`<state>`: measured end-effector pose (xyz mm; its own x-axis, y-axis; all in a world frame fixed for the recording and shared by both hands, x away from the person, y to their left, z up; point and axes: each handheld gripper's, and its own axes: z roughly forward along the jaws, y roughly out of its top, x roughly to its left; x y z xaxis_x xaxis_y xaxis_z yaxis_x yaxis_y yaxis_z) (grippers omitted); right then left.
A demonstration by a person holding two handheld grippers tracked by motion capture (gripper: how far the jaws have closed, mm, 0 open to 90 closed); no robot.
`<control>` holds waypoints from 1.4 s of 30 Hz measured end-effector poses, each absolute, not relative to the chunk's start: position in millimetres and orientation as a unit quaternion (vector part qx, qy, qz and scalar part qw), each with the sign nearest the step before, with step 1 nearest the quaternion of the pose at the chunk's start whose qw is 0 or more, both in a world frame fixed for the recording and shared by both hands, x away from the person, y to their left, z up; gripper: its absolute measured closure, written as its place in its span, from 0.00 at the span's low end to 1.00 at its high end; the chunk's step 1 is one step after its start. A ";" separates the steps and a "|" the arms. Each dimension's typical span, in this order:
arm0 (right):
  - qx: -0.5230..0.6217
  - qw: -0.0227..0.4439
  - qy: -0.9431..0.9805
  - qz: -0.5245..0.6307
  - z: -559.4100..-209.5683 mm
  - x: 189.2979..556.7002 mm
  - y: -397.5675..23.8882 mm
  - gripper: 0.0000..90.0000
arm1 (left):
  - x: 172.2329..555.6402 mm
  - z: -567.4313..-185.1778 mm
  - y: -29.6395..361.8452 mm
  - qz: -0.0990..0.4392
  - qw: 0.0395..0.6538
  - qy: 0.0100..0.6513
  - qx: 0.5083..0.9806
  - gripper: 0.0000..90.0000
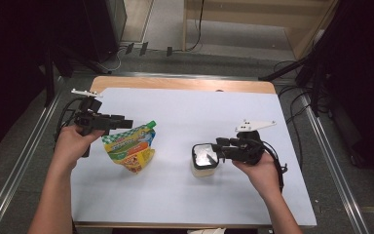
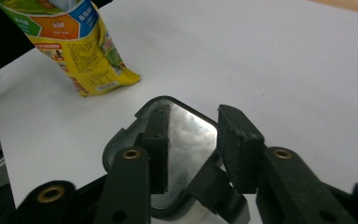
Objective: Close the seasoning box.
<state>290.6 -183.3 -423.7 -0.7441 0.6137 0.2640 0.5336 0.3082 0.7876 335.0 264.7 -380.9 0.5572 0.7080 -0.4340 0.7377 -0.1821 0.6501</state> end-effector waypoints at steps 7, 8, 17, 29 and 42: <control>0.364 0.059 0.801 0.472 -420.8 294.6 -198.4 0.58 | 335.5 -382.2 265.0 -0.020 0.429 0.469 0.772 0.44; 0.363 0.059 0.801 0.473 -420.9 295.2 -200.3 0.57 | 335.6 -382.3 264.9 -0.021 0.430 0.469 0.772 0.44; 0.373 0.098 0.787 0.482 -427.7 301.5 -225.9 0.44 | 336.0 -383.8 264.7 -0.023 0.429 0.469 0.772 0.44; 0.402 0.125 0.775 0.472 -441.5 308.9 -252.3 0.36 | 336.9 -386.7 264.6 -0.026 0.428 0.470 0.772 0.44; 0.431 0.128 0.767 0.459 -460.7 315.6 -270.9 0.33 | 340.7 -397.1 266.7 -0.031 0.423 0.477 0.770 0.42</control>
<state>315.6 -270.9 -460.7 -0.5963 0.7776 0.1995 0.5432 0.2079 0.8135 340.7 266.7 -397.1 0.5433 0.7078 -0.4515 0.7606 -0.1872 0.6217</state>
